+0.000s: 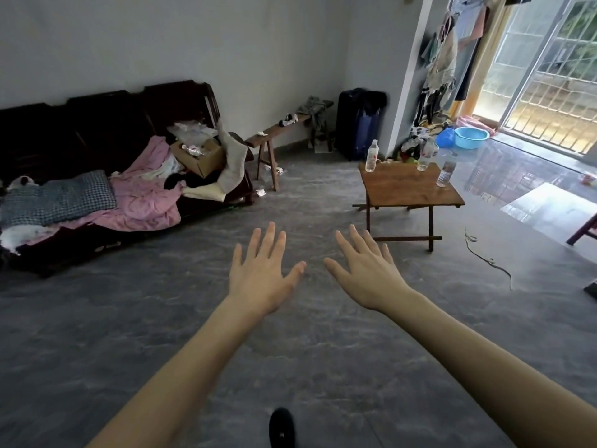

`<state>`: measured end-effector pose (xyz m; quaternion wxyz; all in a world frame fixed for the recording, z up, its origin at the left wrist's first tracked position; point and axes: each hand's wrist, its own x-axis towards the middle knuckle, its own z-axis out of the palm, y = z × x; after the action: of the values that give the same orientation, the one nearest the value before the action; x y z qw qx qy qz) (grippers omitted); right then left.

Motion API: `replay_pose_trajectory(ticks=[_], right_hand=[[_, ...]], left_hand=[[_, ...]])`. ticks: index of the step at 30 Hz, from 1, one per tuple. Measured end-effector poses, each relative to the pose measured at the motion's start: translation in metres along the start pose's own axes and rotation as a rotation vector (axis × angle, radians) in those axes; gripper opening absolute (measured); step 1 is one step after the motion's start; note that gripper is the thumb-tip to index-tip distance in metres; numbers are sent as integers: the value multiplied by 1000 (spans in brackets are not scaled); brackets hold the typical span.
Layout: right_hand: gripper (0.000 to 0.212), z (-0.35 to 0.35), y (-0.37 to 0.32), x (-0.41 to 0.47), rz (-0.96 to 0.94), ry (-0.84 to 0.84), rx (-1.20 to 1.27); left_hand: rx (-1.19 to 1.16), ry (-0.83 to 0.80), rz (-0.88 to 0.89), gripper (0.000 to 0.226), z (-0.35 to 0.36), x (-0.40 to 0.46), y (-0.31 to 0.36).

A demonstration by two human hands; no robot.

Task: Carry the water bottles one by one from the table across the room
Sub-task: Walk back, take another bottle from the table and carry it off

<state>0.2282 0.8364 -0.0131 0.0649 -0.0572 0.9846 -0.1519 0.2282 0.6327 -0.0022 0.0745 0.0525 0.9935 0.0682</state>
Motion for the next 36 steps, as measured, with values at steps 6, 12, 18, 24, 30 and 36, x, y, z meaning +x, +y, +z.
replay_pose_trajectory(ticks=[6,12,18,24,30,36], right_hand=[[74,-7,-14,99,4,4,-33],[72,-30,-35,212,-3,15,-71],[71,-54,-35,294,31,41,-50],[71,-57,-27,363,57,32,-37],[70,-53,-1,434,80,-1,-23],[70,-73,38,529,111,20,-31]], left_hand=[[29,38,-2,77,-18,95,-29],[-3,94,38,77,-53,197,-64],[-20,167,92,75,-85,284,-86],[4,125,90,76,-82,352,-101],[19,89,105,74,-78,429,-99],[48,92,128,76,-92,535,-90]])
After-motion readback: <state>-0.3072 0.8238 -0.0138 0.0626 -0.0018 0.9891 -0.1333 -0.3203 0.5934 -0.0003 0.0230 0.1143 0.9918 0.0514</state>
